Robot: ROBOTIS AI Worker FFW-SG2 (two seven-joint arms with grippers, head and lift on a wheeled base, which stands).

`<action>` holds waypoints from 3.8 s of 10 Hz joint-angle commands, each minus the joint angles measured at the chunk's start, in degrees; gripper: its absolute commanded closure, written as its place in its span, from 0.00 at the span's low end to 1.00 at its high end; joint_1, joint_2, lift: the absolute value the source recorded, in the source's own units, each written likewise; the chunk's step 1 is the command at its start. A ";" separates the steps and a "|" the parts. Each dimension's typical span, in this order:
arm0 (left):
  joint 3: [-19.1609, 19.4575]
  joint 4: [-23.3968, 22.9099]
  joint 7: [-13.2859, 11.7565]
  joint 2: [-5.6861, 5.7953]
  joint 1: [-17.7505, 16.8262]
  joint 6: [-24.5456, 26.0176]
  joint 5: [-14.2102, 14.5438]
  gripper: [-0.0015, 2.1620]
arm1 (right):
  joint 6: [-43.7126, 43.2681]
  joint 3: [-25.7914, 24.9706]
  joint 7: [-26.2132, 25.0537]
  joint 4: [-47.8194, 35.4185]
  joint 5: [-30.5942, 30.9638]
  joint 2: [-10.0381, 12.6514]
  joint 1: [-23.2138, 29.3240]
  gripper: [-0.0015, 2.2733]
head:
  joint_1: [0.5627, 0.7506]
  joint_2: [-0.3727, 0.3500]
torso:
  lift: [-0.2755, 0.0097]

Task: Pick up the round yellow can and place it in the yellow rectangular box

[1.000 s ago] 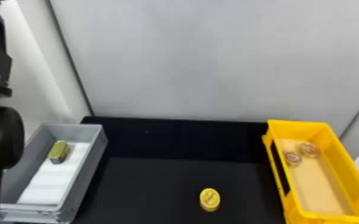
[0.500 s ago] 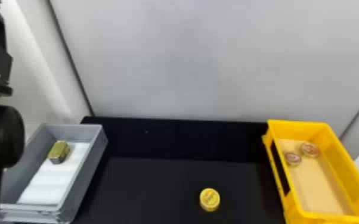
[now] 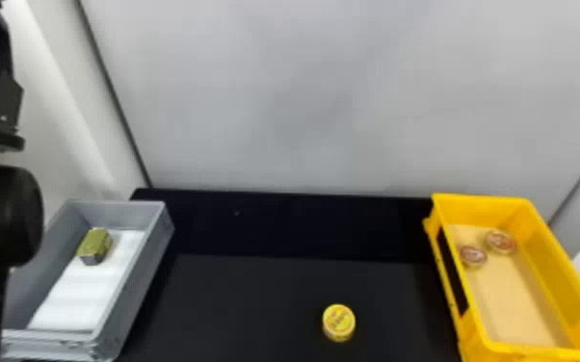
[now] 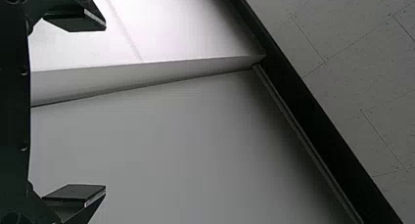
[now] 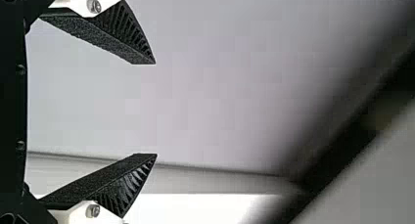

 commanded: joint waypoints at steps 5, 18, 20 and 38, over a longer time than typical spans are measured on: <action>-0.98 0.58 1.03 -0.33 -0.48 -0.26 -0.15 0.05 | 24.51 -1.48 6.53 17.10 -32.81 1.41 -1.32 0.04 | 0.53 0.59 | 0.93; -1.51 4.09 3.58 -2.00 0.84 -5.72 -1.74 0.05 | 17.83 14.08 59.28 50.68 -9.87 7.56 2.02 0.05 | 0.53 0.59 | 0.93; -1.51 4.27 3.58 -1.91 0.84 -5.98 -1.74 0.05 | 16.42 14.26 62.53 53.40 -4.86 9.32 1.58 0.05 | 0.53 0.59 | 0.93; -1.86 4.80 3.67 -1.65 0.93 -7.21 -1.74 0.06 | 4.55 15.23 66.76 74.93 9.91 14.33 0.26 0.06 | 0.53 0.59 | 0.93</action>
